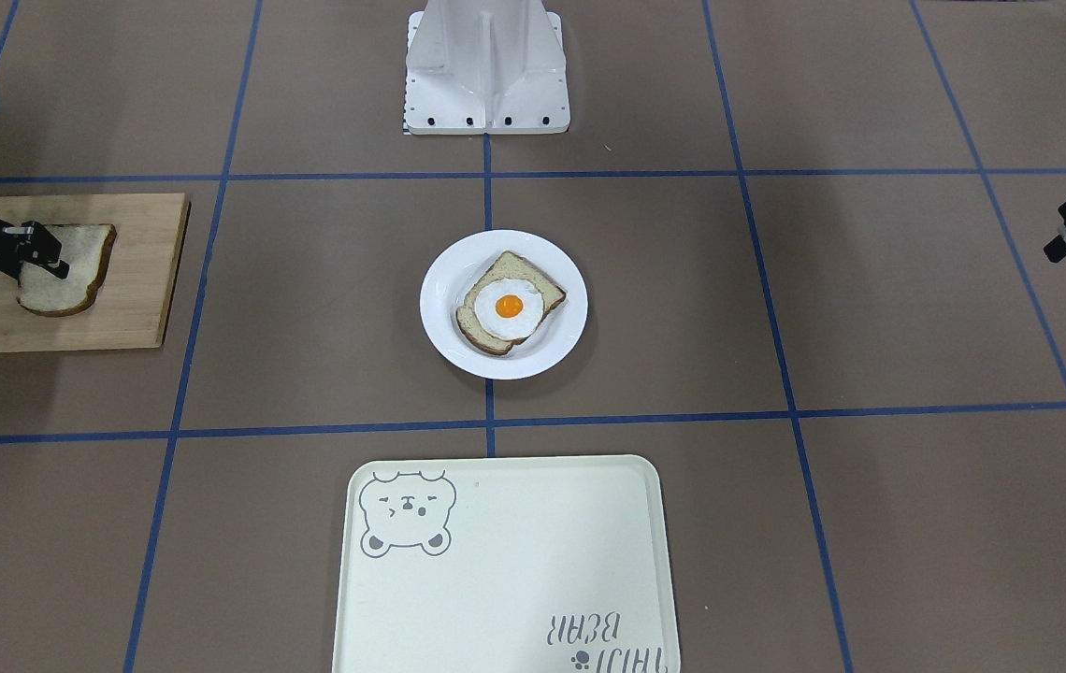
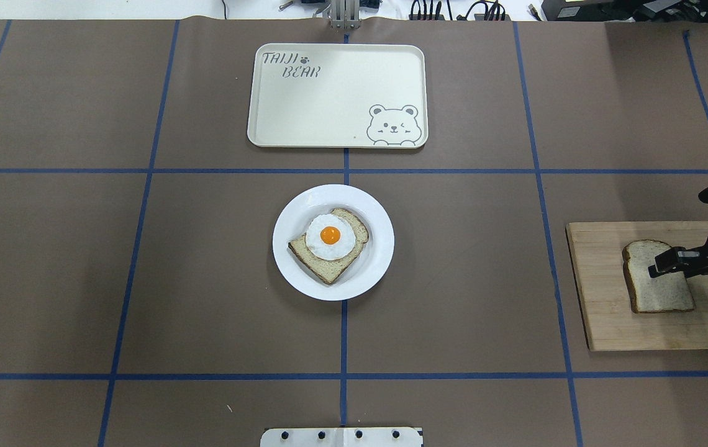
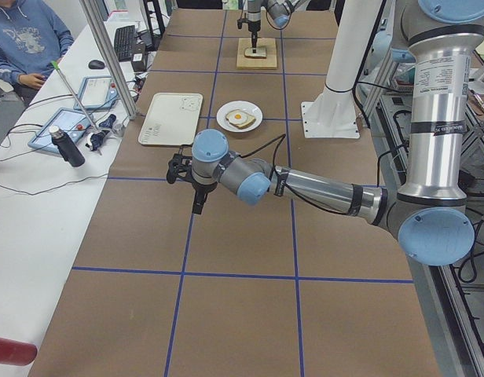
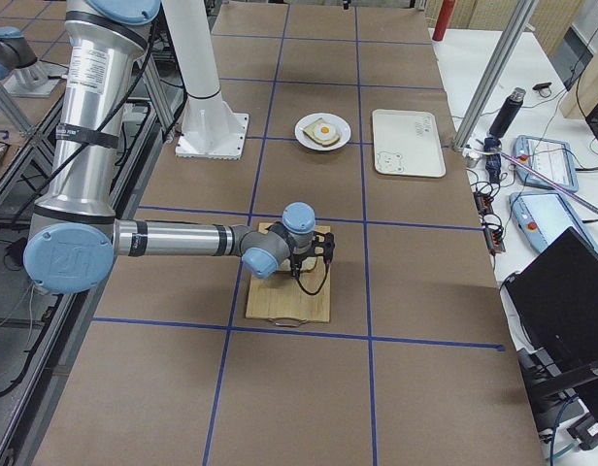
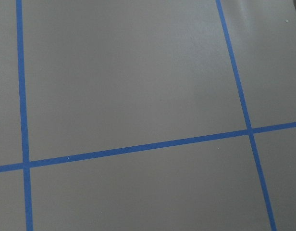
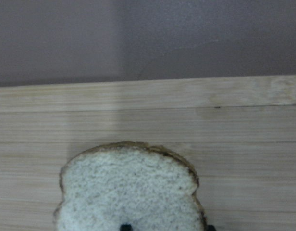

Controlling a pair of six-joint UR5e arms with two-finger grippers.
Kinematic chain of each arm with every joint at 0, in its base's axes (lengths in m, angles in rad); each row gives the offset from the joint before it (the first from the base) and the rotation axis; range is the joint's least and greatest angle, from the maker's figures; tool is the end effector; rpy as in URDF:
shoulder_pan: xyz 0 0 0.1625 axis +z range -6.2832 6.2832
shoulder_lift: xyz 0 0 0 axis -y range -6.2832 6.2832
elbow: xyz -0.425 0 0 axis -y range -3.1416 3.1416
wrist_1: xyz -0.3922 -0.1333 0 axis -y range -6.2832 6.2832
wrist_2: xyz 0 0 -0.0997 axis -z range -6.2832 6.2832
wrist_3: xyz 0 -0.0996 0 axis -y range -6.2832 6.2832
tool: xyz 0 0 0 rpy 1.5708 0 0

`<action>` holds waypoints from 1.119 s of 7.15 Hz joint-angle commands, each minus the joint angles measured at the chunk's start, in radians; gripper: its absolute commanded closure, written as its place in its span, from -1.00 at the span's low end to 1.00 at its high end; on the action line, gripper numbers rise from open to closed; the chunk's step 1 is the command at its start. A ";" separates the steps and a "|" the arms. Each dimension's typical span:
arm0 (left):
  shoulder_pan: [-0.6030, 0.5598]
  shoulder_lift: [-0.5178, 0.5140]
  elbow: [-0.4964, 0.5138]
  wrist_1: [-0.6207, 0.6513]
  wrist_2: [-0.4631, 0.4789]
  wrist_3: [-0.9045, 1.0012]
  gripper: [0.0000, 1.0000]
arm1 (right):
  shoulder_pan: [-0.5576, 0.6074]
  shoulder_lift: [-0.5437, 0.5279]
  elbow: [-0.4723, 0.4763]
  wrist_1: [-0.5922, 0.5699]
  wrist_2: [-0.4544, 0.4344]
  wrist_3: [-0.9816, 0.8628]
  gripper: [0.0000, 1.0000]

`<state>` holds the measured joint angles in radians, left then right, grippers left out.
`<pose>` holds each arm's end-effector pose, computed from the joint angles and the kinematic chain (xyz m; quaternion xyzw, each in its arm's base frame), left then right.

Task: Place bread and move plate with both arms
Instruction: 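Lower the right gripper onto the bread slice on the wooden board and grasp it, then carry the bread slice with the right gripper over the egg toast on the plate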

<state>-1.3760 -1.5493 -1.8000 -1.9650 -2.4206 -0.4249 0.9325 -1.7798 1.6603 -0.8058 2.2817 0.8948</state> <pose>0.0383 -0.4960 0.5043 0.1372 0.4573 0.0215 0.8784 -0.1991 -0.3830 0.6253 -0.0148 -0.4440 0.0042 0.8959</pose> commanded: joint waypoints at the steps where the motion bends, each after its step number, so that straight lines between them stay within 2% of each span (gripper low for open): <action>1: 0.000 0.000 -0.001 0.000 0.000 0.000 -0.96 | 0.002 -0.019 0.047 0.002 -0.001 0.003 1.00; 4: 0.000 0.002 0.001 -0.002 0.000 0.000 -0.96 | 0.020 -0.016 0.078 0.002 0.005 0.004 1.00; 5: 0.000 0.002 0.001 -0.002 -0.002 0.000 -0.96 | 0.044 -0.007 0.096 0.002 0.028 0.006 1.00; 6: 0.000 0.002 0.001 -0.002 -0.002 0.000 -0.96 | 0.084 0.005 0.133 0.000 0.098 0.013 1.00; 7: 0.000 0.002 0.001 -0.002 -0.002 0.000 -0.96 | 0.119 0.067 0.130 0.000 0.164 0.080 1.00; 8: 0.000 0.002 0.001 -0.003 -0.002 0.000 -0.96 | 0.120 0.177 0.124 0.000 0.176 0.236 1.00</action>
<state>-1.3760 -1.5478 -1.7994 -1.9669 -2.4221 -0.4249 1.0355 -1.7063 1.7845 -0.8051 2.4193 0.9924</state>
